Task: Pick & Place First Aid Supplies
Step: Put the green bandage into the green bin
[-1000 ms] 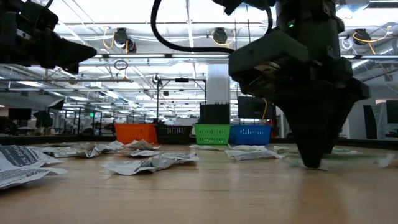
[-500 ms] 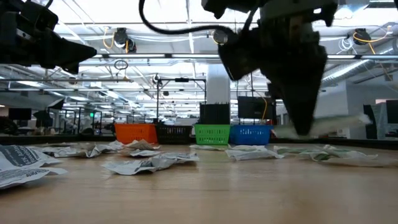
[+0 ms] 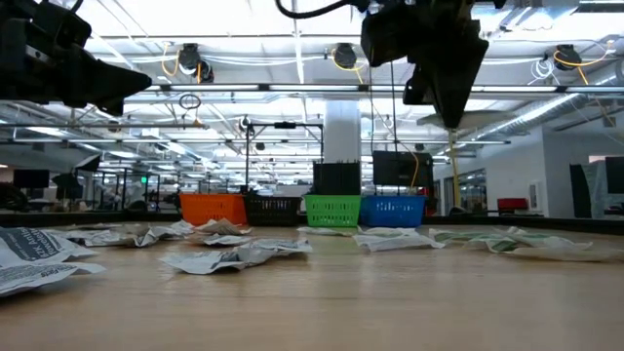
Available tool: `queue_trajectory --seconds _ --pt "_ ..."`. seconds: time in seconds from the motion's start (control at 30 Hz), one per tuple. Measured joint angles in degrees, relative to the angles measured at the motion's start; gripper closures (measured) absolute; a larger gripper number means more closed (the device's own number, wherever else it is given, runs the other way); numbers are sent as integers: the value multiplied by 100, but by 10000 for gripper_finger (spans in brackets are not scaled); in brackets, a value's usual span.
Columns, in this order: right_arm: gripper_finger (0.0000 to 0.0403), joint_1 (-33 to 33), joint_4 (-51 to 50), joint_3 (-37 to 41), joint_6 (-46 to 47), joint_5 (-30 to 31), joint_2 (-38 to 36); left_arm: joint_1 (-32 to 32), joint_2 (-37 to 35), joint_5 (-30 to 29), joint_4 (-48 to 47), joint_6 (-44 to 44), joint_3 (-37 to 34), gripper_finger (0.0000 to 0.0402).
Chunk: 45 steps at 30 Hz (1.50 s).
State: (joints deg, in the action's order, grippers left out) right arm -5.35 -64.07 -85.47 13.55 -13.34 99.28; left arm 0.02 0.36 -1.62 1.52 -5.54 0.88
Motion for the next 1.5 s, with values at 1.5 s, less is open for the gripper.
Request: queue_trajectory --seconds 1.5 --pt "403 3945 -378 -3472 -573 706 2464 0 1 1 0 0 0 364"
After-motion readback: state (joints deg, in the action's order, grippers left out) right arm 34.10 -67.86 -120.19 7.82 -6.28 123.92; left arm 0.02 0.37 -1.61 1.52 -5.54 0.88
